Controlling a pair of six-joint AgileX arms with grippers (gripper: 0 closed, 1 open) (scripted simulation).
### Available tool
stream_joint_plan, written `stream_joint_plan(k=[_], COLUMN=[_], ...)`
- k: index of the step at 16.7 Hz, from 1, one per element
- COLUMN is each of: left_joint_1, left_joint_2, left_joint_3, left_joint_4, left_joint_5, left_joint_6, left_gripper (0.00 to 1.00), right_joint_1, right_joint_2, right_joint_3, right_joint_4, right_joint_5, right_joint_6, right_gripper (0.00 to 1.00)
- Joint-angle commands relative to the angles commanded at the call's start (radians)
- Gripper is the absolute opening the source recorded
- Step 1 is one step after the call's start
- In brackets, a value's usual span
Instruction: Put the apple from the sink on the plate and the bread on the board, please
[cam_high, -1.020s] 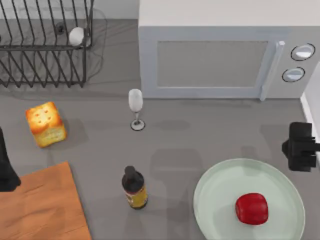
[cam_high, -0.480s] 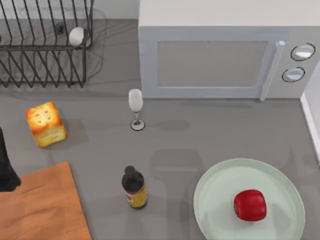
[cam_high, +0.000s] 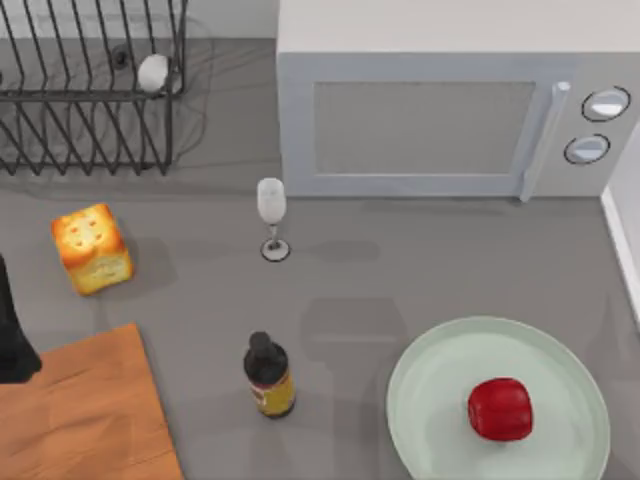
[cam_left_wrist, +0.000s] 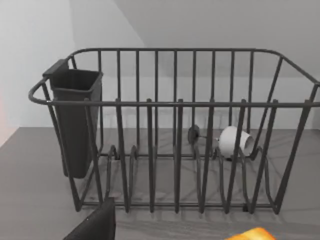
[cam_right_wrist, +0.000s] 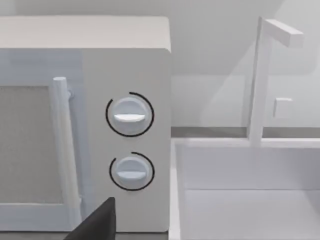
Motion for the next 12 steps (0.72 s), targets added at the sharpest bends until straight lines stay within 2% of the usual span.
stream_joint_plan(k=[6, 12], left_joint_1=[-0.004, -0.04], left_joint_2=[0.03, 0.356], left_joint_3=[0.03, 0.325], left_joint_4=[-0.02, -0.219], left_joint_5=[0.001, 0.015], left_joint_6=[0.019, 0.202], left_gripper=[1.0, 1.0], right_joint_1=[0.0, 0.0], right_joint_2=[0.0, 0.0], right_joint_3=[0.0, 0.0], right_joint_4=[0.0, 0.0], right_joint_5=[0.0, 0.0], right_joint_6=[0.0, 0.0], right_gripper=[1.0, 1.0])
